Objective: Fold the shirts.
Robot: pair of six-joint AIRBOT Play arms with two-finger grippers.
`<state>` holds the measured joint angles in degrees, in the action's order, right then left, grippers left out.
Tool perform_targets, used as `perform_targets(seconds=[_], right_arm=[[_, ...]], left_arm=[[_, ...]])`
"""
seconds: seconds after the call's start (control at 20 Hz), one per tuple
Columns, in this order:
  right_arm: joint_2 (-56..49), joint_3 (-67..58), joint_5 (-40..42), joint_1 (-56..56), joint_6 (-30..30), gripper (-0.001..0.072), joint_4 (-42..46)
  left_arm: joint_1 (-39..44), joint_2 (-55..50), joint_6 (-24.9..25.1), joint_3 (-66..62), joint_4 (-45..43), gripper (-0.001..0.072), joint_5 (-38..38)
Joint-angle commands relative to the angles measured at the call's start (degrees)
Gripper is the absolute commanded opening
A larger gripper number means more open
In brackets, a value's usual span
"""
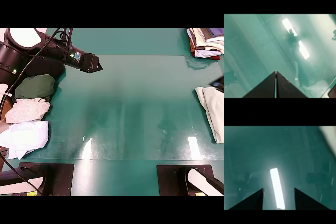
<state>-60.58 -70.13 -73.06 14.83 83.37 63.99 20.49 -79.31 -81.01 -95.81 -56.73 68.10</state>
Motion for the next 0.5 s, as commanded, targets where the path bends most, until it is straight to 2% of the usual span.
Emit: perform_targets(seconds=[0.0, 0.05, 0.1, 0.45], right_arm=[[0.2, -0.2, 2.7, -13.9, -1.4, 0.0321, -0.9], [0.2, -0.2, 3.4, -16.5, -1.5, 0.0147, -0.9], [0.2, -0.2, 4.0, -18.5, -1.5, 0.0026, -0.9], [0.2, -0.2, 3.6, -22.3, -1.5, 0.0018, -1.0]], left_arm=[[0.0, 0.0, 0.0, 0.0, 0.2, 0.0026, -0.2], [0.0, 0.0, 0.0, 0.0, 0.2, 0.0026, -0.2], [0.0, 0.0, 0.0, 0.0, 0.2, 0.0026, -0.2], [0.0, 0.0, 0.0, 0.0, 0.2, 0.0026, -0.2]])
